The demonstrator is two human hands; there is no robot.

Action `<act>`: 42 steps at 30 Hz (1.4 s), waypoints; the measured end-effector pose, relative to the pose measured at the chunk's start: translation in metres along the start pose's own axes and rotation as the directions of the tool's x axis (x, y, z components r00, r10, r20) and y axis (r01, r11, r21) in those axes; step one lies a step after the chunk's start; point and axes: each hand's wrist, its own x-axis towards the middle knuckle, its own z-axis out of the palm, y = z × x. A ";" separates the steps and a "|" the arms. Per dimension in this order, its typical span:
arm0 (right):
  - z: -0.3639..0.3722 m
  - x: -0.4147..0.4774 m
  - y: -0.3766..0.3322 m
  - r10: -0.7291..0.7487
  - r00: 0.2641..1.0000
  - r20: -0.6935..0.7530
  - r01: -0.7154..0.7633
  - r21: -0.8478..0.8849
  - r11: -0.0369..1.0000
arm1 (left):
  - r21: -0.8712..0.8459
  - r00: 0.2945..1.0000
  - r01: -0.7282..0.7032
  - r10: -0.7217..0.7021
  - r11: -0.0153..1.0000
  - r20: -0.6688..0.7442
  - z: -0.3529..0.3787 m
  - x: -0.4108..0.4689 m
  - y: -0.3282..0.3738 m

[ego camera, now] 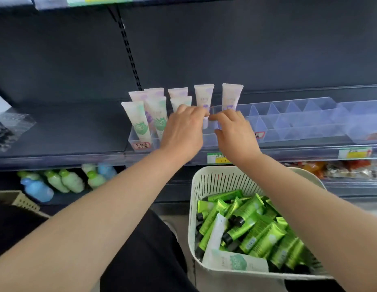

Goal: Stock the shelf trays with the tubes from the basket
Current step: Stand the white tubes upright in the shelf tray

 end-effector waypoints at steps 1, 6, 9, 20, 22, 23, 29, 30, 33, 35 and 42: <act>0.001 -0.018 0.009 0.034 0.999 0.023 -0.034 0.002 0.999 | -0.042 0.999 -0.036 0.037 0.998 0.029 0.010 -0.008 0.008; 0.008 -0.110 0.056 0.187 0.919 0.346 -0.172 -0.075 0.982 | -0.121 0.939 -0.139 0.170 0.983 0.300 0.068 -0.051 0.035; 0.013 -0.159 0.075 0.250 0.785 0.567 -0.216 -0.128 0.968 | -0.113 0.845 -0.138 0.177 0.984 0.505 0.102 -0.075 0.046; 0.057 -0.216 0.059 0.149 0.449 0.881 -0.290 -0.014 0.957 | -0.089 0.737 0.030 0.038 0.996 0.674 0.144 -0.115 0.058; 0.066 -0.213 0.051 0.082 0.367 0.927 -0.259 0.016 0.966 | -0.083 0.737 0.056 0.015 0.995 0.676 0.144 -0.116 0.054; 0.070 -0.212 0.047 0.057 0.321 0.945 -0.240 0.023 0.971 | -0.081 0.740 0.066 0.006 0.995 0.672 0.144 -0.116 0.051; 0.075 -0.211 0.036 0.036 0.226 0.973 -0.148 -0.002 0.989 | -0.074 0.754 0.082 -0.013 0.994 0.657 0.143 -0.112 0.041; 0.071 -0.209 0.038 0.025 0.237 0.971 -0.132 0.007 0.991 | -0.075 0.749 0.074 -0.005 0.994 0.663 0.143 -0.112 0.040; 0.052 -0.203 0.052 0.044 0.365 0.930 -0.120 0.001 0.993 | -0.071 0.716 0.064 0.004 0.995 0.698 0.147 -0.114 0.038; 0.037 -0.200 0.064 0.089 0.476 0.875 -0.148 -0.019 0.989 | -0.057 0.686 0.066 -0.003 0.996 0.728 0.152 -0.120 0.039; 0.009 -0.209 0.086 0.297 0.662 0.688 -0.412 0.003 0.911 | 0.000 0.555 -0.100 0.056 0.995 0.830 0.168 -0.139 0.054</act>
